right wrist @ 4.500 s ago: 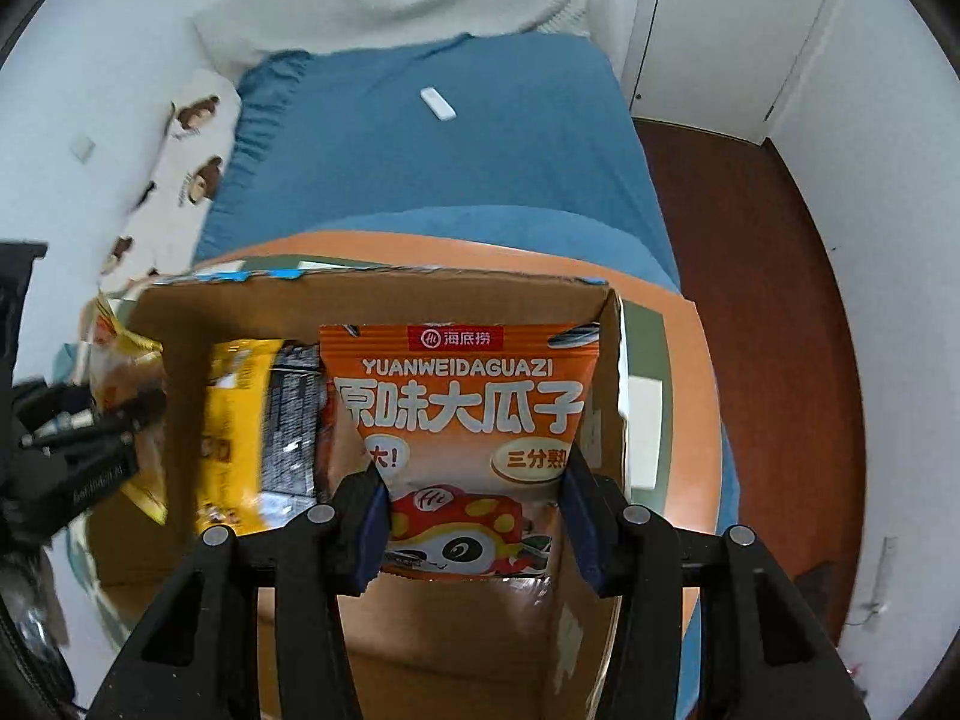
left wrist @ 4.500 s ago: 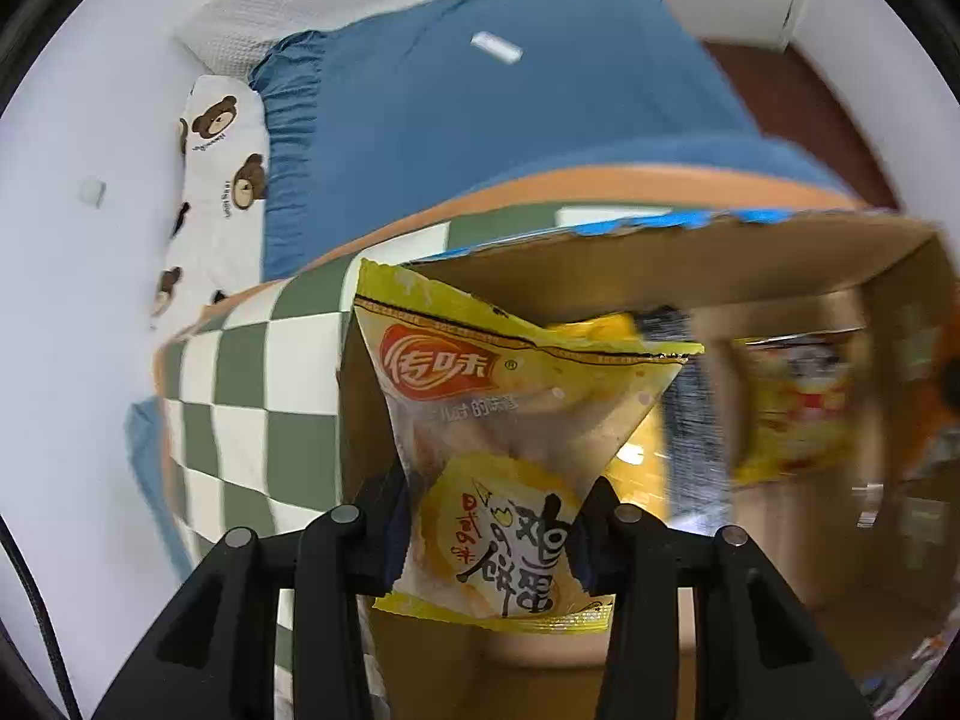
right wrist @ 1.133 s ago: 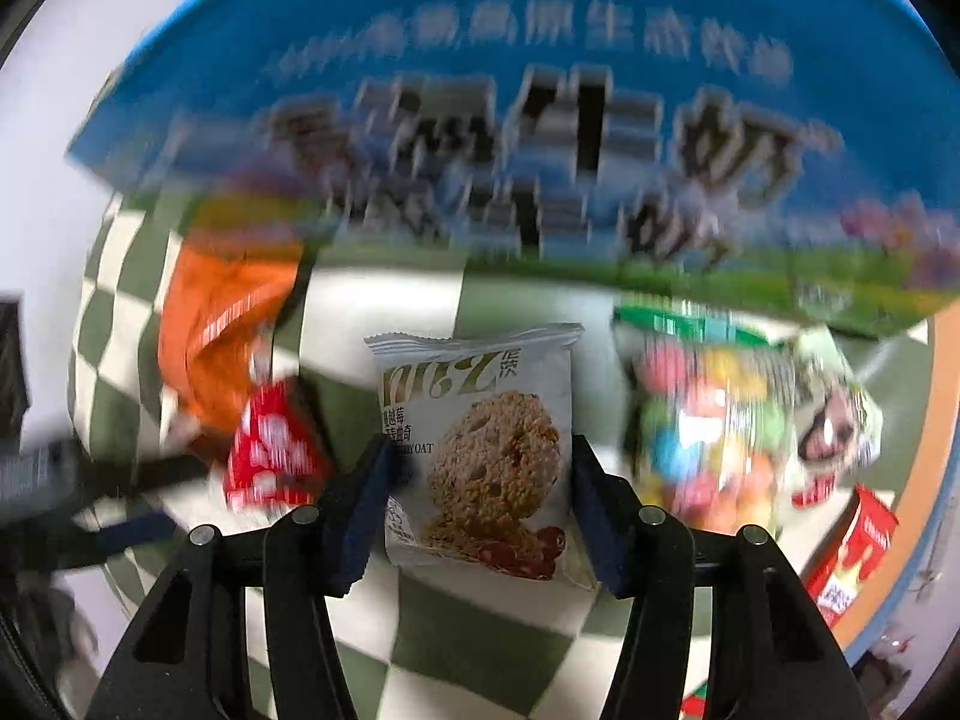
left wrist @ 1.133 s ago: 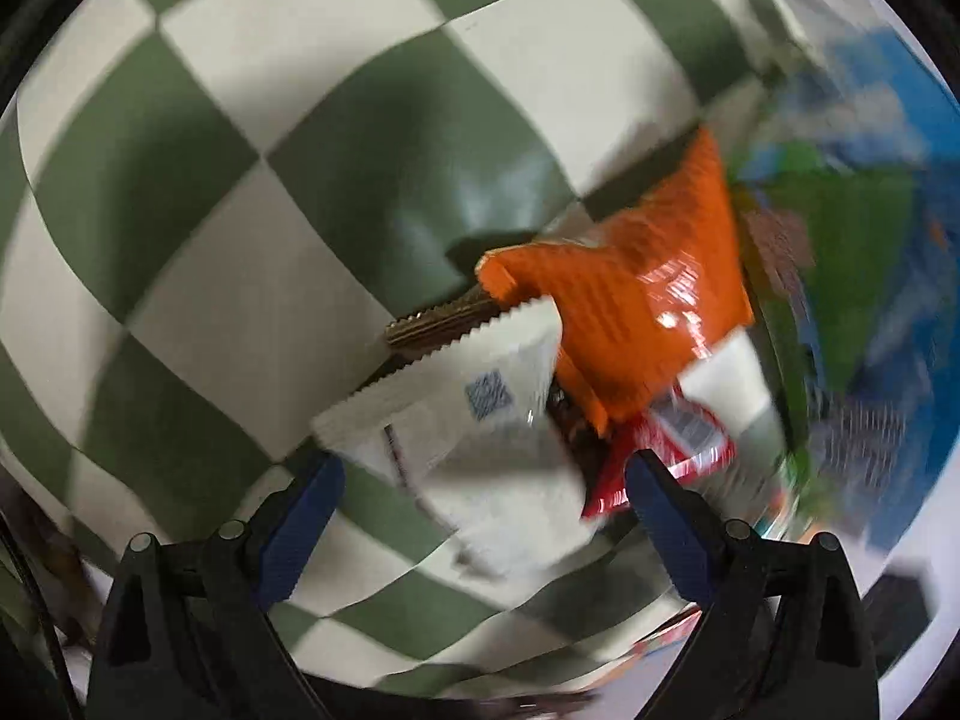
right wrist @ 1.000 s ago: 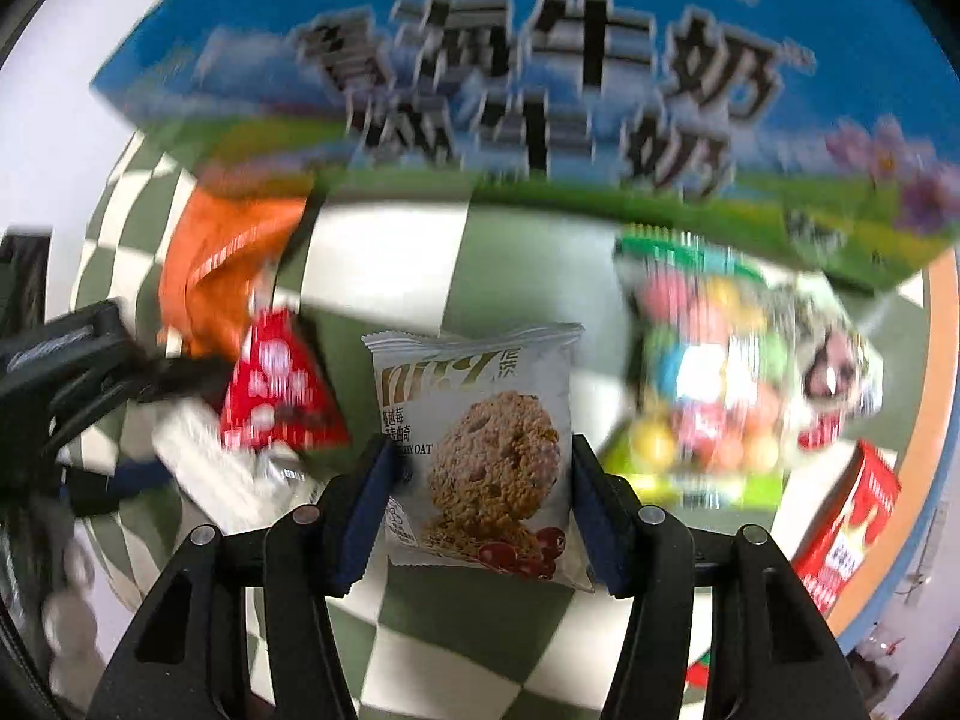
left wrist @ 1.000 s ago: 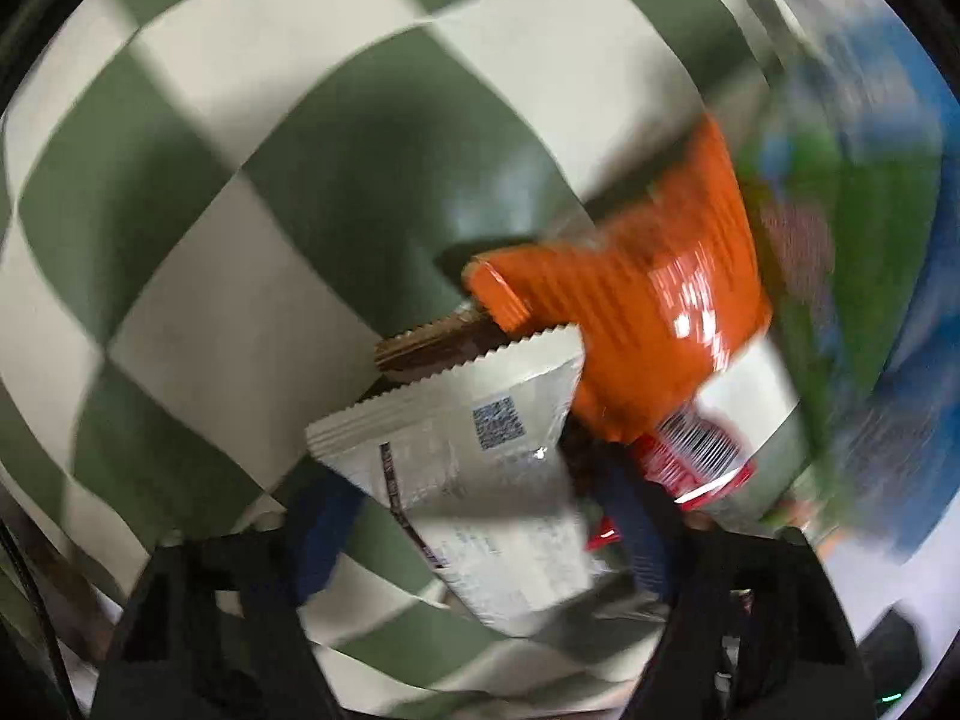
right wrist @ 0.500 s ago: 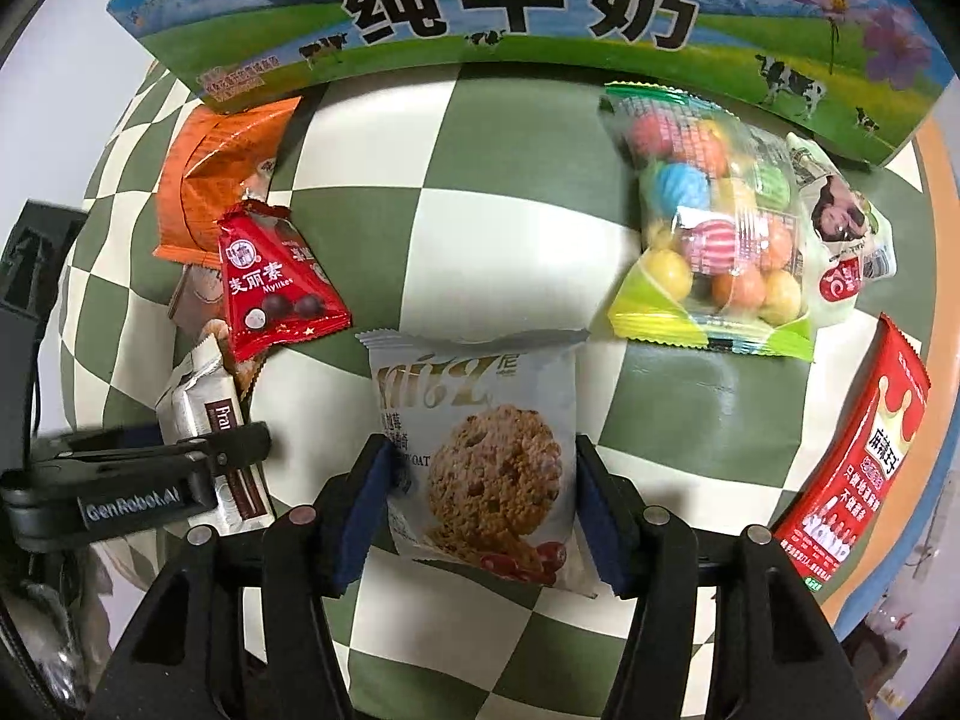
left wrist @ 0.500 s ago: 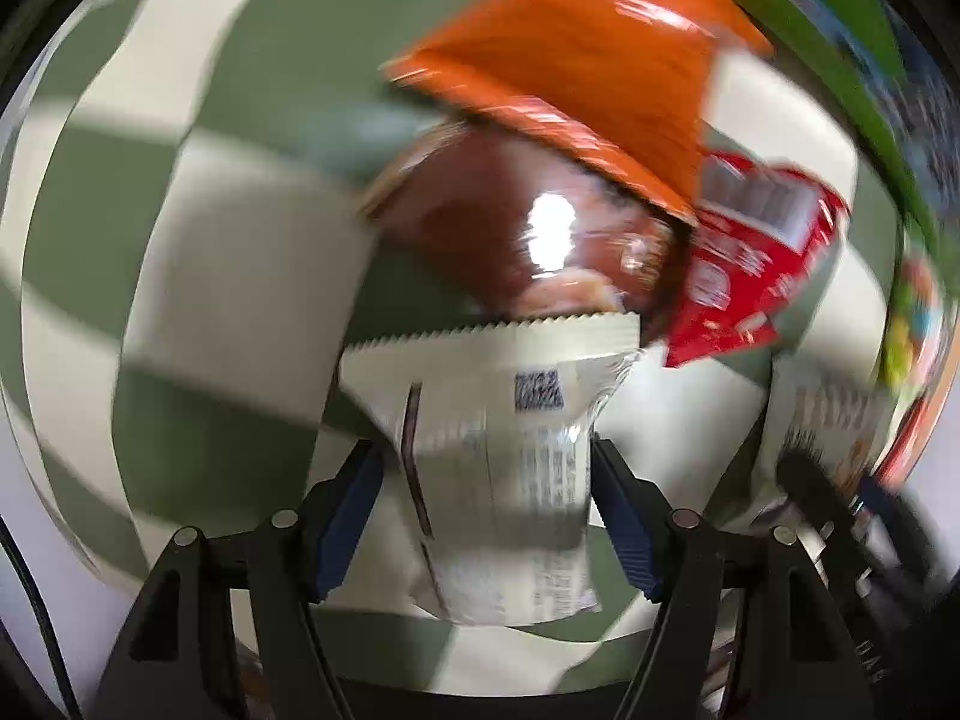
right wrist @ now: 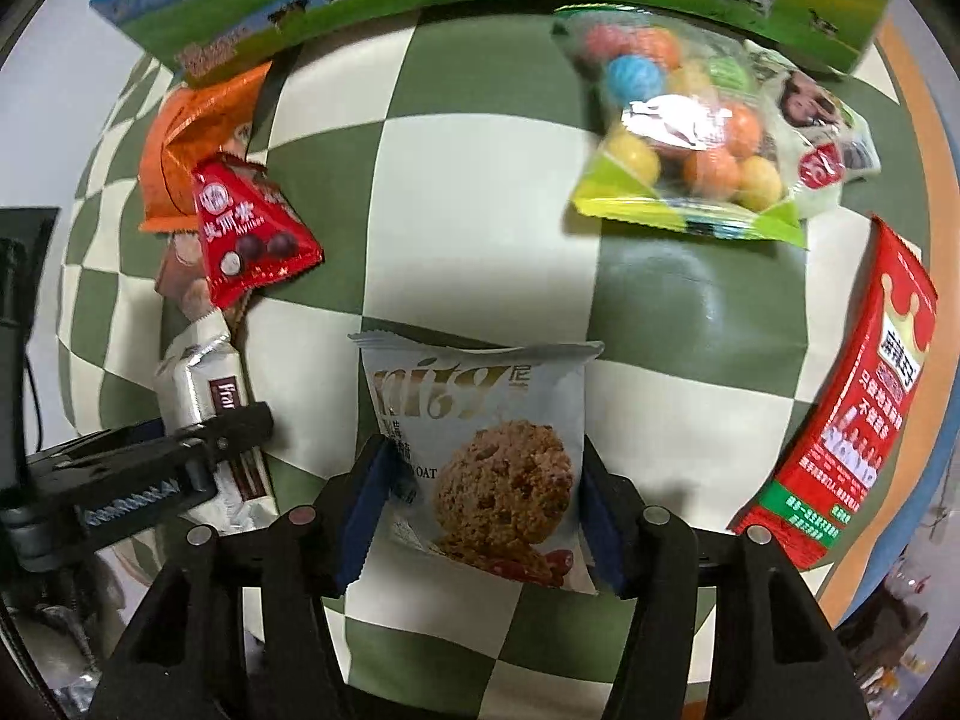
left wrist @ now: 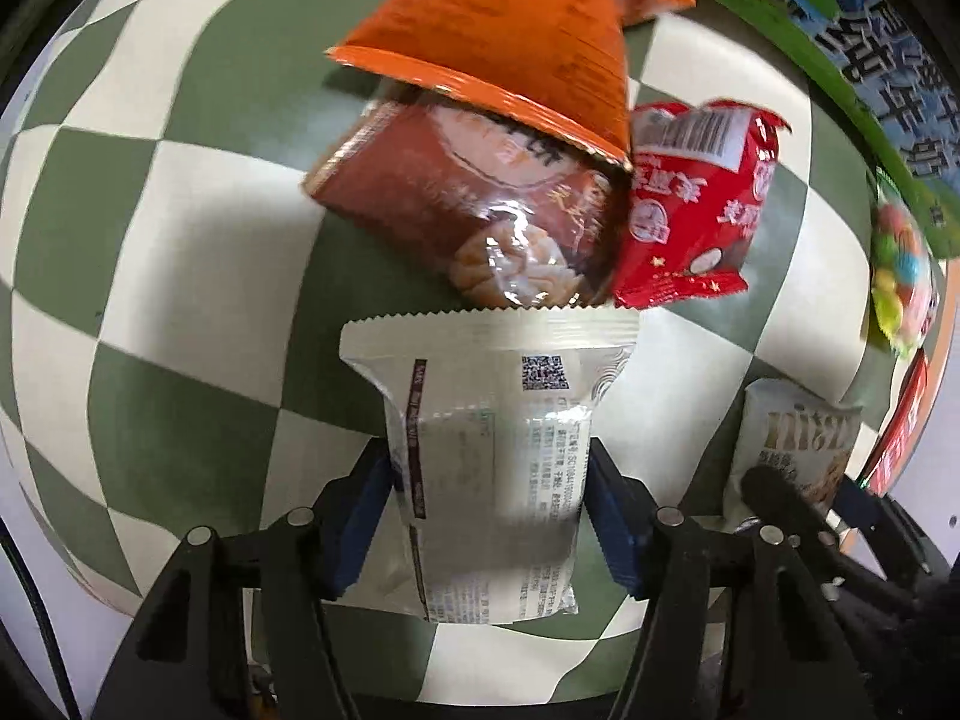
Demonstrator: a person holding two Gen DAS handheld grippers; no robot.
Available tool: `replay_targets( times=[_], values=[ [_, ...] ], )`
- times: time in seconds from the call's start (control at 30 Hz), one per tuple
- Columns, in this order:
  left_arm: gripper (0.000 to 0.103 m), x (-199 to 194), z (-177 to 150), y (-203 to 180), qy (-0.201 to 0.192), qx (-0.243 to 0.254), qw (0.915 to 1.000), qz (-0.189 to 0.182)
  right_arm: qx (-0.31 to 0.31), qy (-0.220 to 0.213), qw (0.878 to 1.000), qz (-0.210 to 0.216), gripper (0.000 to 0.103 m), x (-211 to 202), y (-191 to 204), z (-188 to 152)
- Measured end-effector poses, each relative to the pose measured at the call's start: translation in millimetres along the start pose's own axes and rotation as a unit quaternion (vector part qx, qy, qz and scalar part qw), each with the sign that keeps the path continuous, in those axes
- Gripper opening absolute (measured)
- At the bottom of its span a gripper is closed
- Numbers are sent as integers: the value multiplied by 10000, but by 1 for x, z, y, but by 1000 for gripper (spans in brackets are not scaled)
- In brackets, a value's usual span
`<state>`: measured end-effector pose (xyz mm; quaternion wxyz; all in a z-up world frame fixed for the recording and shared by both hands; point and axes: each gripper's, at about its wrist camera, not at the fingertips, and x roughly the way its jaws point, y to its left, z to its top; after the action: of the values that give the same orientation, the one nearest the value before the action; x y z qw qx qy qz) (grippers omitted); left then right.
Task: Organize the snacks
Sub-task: 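Carry both packets into the cardboard box and open both tools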
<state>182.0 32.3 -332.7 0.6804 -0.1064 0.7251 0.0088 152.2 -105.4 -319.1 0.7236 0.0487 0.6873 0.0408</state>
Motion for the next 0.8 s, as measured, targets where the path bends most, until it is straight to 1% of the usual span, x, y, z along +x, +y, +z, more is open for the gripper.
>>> replay_targets(
  times=[0.07,0.1,0.2,0.23,0.27,0.33,0.43,0.47,0.53,0.6,0.63,0.7,0.73,0.77,0.8],
  values=[
    [57,-6,-8,0,-144,86,9997,203,-105,17,9999,-91,62,3,3,0],
    [57,-12,-11,-2,-252,163,9992,268,-96,-15,9999,-97,59,2,3,-1],
    [57,-36,-17,-11,-481,383,9976,306,-67,-180,9998,15,51,-7,5,-6],
    [57,-46,-19,-14,-555,469,9970,274,-70,-218,9997,57,50,-10,9,-7],
    [57,-58,-20,-23,-651,591,9958,258,-69,-259,9996,103,46,-16,8,-9],
    [57,-79,-13,-20,-824,779,9933,210,-65,-374,9990,253,43,-31,8,-13],
    [57,-114,-15,-36,-1041,951,9900,-28,-73,-534,9974,486,38,-54,8,-14],
    [57,-131,-5,-46,-1106,987,9888,-152,-84,-597,9967,551,37,-63,8,-13],
    [57,-157,1,-55,-1260,1087,9856,-293,-76,-735,9948,705,37,-83,7,-6],
    [57,-174,9,-66,-1425,1221,9814,-412,-62,-907,9924,830,37,-106,1,2],
    [57,-182,24,-77,-1471,1258,9803,-384,-127,-1019,9911,844,37,-115,2,6],
    [57,-180,30,-81,-1505,1333,9791,-302,-186,-1053,9905,860,38,-121,-3,12],
    [57,-177,33,-82,-1461,1338,9798,-266,-142,-953,9911,923,38,-118,-6,15],
    [57,-169,34,-79,-1374,1314,9815,-242,-48,-812,9918,986,42,-111,-9,18],
    [57,-160,33,-75,-1266,1298,9832,-234,-12,-701,9927,986,55,-103,-10,21]
  ],
)
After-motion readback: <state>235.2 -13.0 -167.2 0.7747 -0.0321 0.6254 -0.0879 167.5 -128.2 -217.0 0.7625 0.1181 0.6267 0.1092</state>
